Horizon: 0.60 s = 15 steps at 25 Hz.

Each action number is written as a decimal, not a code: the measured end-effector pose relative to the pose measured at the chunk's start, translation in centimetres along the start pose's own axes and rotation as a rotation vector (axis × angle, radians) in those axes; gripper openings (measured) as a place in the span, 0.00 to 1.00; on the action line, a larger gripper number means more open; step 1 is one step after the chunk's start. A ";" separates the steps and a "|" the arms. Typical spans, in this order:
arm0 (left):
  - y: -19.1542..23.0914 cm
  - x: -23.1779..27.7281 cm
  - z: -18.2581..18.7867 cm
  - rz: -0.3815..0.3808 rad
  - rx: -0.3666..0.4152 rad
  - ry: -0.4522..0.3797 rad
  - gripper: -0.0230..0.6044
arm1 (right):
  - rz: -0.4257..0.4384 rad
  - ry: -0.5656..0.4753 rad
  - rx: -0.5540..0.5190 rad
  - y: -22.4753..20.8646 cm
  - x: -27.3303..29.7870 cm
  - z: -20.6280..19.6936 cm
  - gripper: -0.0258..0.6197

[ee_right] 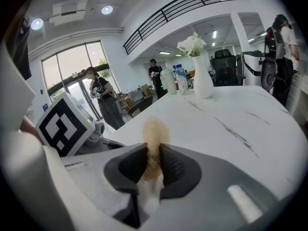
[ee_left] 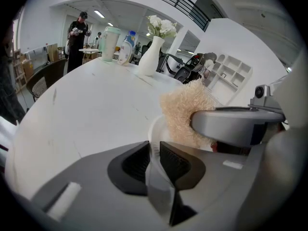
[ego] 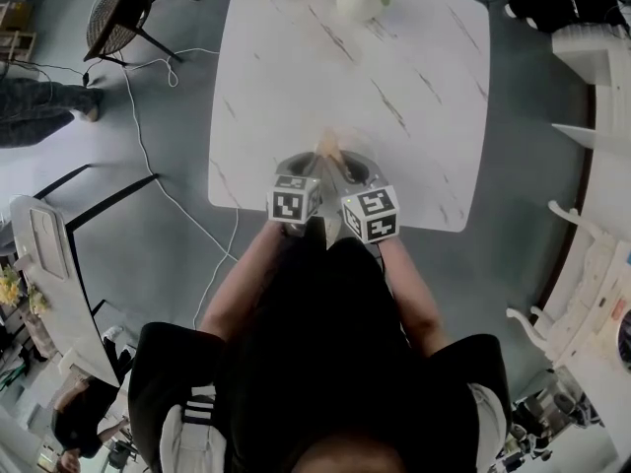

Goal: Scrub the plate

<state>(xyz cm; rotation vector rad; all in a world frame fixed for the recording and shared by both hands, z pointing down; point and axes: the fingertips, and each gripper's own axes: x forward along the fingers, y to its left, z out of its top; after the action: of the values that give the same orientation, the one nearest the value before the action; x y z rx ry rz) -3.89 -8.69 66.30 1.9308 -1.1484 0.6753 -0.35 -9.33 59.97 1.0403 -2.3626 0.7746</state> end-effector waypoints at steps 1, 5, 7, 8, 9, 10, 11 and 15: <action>0.0 0.0 0.0 -0.001 0.000 0.001 0.15 | 0.004 0.007 0.002 0.2 0.1 -0.3 0.14; 0.0 0.0 -0.2 0.002 0.001 0.010 0.15 | 0.020 0.035 0.024 0.5 0.7 -1.4 0.14; 0.0 -0.1 -0.2 0.004 0.000 0.016 0.15 | 0.022 0.034 0.033 0.6 0.9 -1.6 0.14; 0.0 -0.1 -0.2 0.002 -0.001 0.013 0.15 | 0.022 0.032 0.038 0.5 0.9 -1.7 0.14; 0.0 -0.1 -0.1 0.000 -0.004 0.009 0.15 | 0.022 0.031 0.042 0.5 0.9 -1.7 0.14; -0.1 -0.1 0.0 -0.001 -0.005 0.007 0.15 | 0.022 0.031 0.044 0.5 0.9 -1.7 0.14; -0.1 -0.1 0.1 -0.001 -0.005 0.006 0.15 | 0.022 0.032 0.044 0.5 0.9 -1.7 0.14; 0.0 0.0 0.1 -0.001 -0.003 0.001 0.15 | 0.020 0.039 0.044 0.4 0.9 -1.7 0.14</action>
<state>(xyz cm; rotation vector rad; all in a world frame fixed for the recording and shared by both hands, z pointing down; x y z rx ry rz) -3.86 -8.78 66.24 1.9279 -1.1471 0.6732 -0.95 -8.45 61.68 1.0125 -2.3362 0.8503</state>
